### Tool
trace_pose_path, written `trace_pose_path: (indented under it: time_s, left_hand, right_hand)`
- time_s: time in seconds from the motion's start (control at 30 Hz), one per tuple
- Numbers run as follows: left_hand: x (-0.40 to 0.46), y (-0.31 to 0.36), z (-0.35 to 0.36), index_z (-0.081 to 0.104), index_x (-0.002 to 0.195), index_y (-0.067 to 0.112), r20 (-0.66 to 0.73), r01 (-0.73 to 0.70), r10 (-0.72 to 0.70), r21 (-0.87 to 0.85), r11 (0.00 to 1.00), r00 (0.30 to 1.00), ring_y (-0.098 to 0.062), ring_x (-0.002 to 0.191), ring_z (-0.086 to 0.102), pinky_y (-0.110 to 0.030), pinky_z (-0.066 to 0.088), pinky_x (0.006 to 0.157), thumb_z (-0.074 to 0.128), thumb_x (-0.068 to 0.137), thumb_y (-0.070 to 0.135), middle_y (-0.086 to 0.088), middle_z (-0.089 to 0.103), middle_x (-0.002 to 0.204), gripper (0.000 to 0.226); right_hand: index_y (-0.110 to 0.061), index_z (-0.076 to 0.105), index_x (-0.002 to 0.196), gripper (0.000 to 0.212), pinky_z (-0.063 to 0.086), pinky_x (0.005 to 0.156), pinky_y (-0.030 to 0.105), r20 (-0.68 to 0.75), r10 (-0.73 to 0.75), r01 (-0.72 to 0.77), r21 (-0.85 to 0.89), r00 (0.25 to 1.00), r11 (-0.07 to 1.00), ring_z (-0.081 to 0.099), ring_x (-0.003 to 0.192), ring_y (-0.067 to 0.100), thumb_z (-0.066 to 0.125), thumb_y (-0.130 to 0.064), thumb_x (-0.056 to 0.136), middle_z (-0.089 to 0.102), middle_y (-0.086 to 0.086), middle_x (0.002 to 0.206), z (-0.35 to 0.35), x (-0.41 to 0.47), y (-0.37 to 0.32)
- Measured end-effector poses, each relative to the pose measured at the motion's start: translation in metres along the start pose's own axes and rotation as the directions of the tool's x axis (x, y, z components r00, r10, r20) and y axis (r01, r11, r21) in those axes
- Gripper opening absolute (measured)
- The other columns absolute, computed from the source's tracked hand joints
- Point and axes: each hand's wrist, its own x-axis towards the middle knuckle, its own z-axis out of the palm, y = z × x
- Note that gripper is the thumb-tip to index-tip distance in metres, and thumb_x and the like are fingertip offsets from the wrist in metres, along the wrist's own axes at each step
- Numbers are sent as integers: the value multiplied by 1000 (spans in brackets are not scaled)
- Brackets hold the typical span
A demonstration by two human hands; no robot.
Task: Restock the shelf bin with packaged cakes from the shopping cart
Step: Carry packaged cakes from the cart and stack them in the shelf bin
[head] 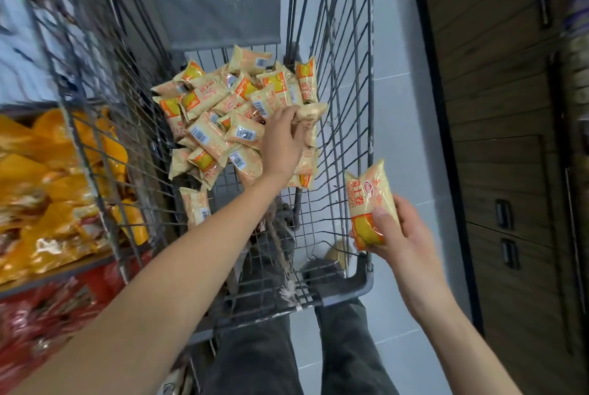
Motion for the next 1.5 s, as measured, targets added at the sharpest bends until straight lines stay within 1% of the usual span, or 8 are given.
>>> trace_pose_path:
  time_s: [0.1, 0.3, 0.57, 0.77, 0.93, 1.03, 1.17, 1.5]
  left_hand:
    - [-45, 13, -39, 53, 104, 10, 76, 172, -157, -267, 948, 985, -11, 89, 56, -32, 46, 75, 47, 97, 27, 1, 60, 97, 19]
    - [-131, 48, -92, 60, 112, 22, 538, 615, -298, -697, 369, 789, -15, 97, 65, -33, 54, 82, 48, 96, 20, 0, 70, 107, 20]
    - [-157, 75, -83, 55, 108, 21, 471, 520, -260, -588, 620, 843, -8, 99, 64, -23, 54, 82, 57, 92, 20, 2, 65, 110, 16]
    - [-142, 66, -79, 56, 115, 6, 743, 760, -167, -615, 212, 648, -20, 100, 63, -31, 56, 82, 49, 95, 17, -8, 66, 108, 23]
    - [-96, 34, -43, 57, 105, 16, 362, 548, -426, -378, 746, 829, -15, 96, 60, -23, 50, 77, 46, 97, 15, -4, 60, 111, 14]
    - [-65, 4, -6, 41, 133, 6, 312, 77, -124, 159, 984, 942, -24, 122, 45, -33, 41, 98, 51, 93, 16, -10, 45, 132, 42]
    - [-32, -42, 28, 15, 144, 2, 432, -318, 8, 653, 687, 902, -32, 138, 21, -43, 17, 117, 50, 93, 24, -19, 21, 149, 66]
    - [-16, -72, 49, 26, 133, 4, 532, -494, 34, 757, 428, 846, -30, 113, 44, -41, 41, 96, 58, 81, 8, -16, 43, 124, 61]
  right_hand:
    - [-51, 44, 120, 39, 55, 79, 20, 37, -27, 27, 25, 999, 999, 64, 99, 1, 49, -19, 97, 63, -17, 115, 7, -4, -2]
    - [-53, 40, 121, 53, 47, 98, 24, 113, -59, 54, 53, 992, 997, 50, 120, -3, 45, -6, 98, 50, -18, 135, 22, -4, -4]
    - [-43, 54, 123, 48, 55, 79, 28, 432, 82, -141, 108, 898, 984, 66, 101, 8, 56, -59, 78, 68, -11, 114, 15, -13, -4]
    - [-46, 53, 108, 34, 52, 61, 17, 332, 65, -54, -42, 941, 998, 67, 84, 1, 65, -22, 87, 69, -21, 94, -3, -8, 1]
    - [-40, 52, 116, 38, 51, 56, 14, 268, 84, -81, -21, 960, 996, 67, 79, 0, 65, -21, 86, 69, -21, 92, -14, -6, 1]
    - [-43, 51, 116, 38, 50, 57, 12, 274, 81, -78, -21, 958, 997, 66, 81, -2, 65, -25, 87, 67, -24, 93, -19, -7, 4]
    - [-46, 52, 108, 33, 49, 56, 10, 268, 73, -72, -14, 961, 997, 66, 82, -3, 65, -24, 86, 67, -27, 92, -19, -8, 11]
    - [-51, 48, 101, 33, 46, 51, 5, 196, 72, -67, -32, 978, 997, 63, 80, -12, 65, -29, 84, 63, -37, 86, -16, -9, 22]
